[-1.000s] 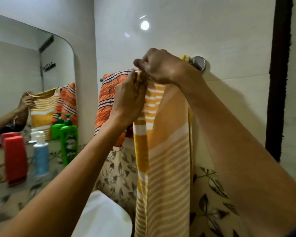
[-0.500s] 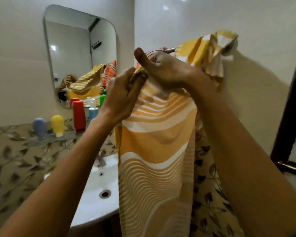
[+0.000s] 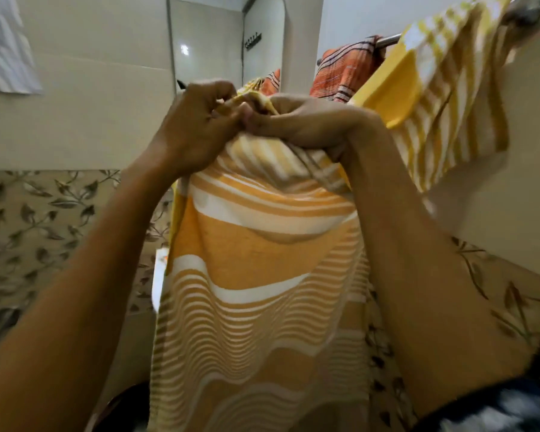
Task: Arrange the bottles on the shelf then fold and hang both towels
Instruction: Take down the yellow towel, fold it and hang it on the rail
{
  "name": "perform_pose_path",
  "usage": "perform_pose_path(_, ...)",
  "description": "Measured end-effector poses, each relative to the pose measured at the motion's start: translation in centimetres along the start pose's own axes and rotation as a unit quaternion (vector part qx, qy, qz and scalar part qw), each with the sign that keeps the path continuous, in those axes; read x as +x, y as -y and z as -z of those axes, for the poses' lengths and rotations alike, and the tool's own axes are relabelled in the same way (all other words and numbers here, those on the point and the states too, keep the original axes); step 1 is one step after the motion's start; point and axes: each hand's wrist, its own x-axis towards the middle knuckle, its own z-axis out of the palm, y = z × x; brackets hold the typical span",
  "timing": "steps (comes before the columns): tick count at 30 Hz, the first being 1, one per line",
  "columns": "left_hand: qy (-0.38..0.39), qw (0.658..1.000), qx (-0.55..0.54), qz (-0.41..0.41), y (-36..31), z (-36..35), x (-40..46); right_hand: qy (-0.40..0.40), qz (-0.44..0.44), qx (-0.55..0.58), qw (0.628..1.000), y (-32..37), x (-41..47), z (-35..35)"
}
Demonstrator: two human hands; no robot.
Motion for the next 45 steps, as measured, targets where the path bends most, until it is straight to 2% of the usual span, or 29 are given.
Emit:
perform_pose_path(3,0.022,0.999,0.012,0.035,0.8,1.1,-1.5,0.048,0.027,0.114,0.992,-0.7,0.5,-2.4)
perform_pose_path(6,0.019,0.998,0.022,0.056,0.9,2.2,-2.6,0.068,0.046,0.138,0.987,-0.6,0.6,-3.9)
perform_pose_path(13,-0.011,0.994,0.067,0.086,0.9,5.6,-4.3,0.041,0.063,0.251,0.965,-0.4,0.6,-6.7)
perform_pose_path(17,-0.005,0.991,0.079,0.106,1.1,7.1,-5.5,0.062,0.069,0.319,0.943,-0.4,1.5,-10.0)
perform_pose_path(24,-0.032,0.991,0.071,0.106,1.2,8.0,-6.7,0.012,0.079,0.306,0.949,1.3,1.8,-9.0)
perform_pose_path(28,-0.029,0.99,0.09,0.104,1.4,7.2,-6.8,-0.089,0.058,0.189,0.976,1.7,2.0,-9.6)
perform_pose_path(33,-0.013,0.988,0.101,0.115,2.6,4.7,-7.8,-0.173,0.051,0.114,0.977,0.4,2.1,-10.9)
perform_pose_path(39,0.017,0.987,0.024,0.155,4.5,1.3,-13.5,-0.217,0.073,0.139,0.964,-1.0,1.0,-12.7)
perform_pose_path(45,0.013,0.968,0.066,0.241,7.9,0.5,-19.7,-0.211,0.058,0.094,0.971,-1.9,0.1,-13.8)
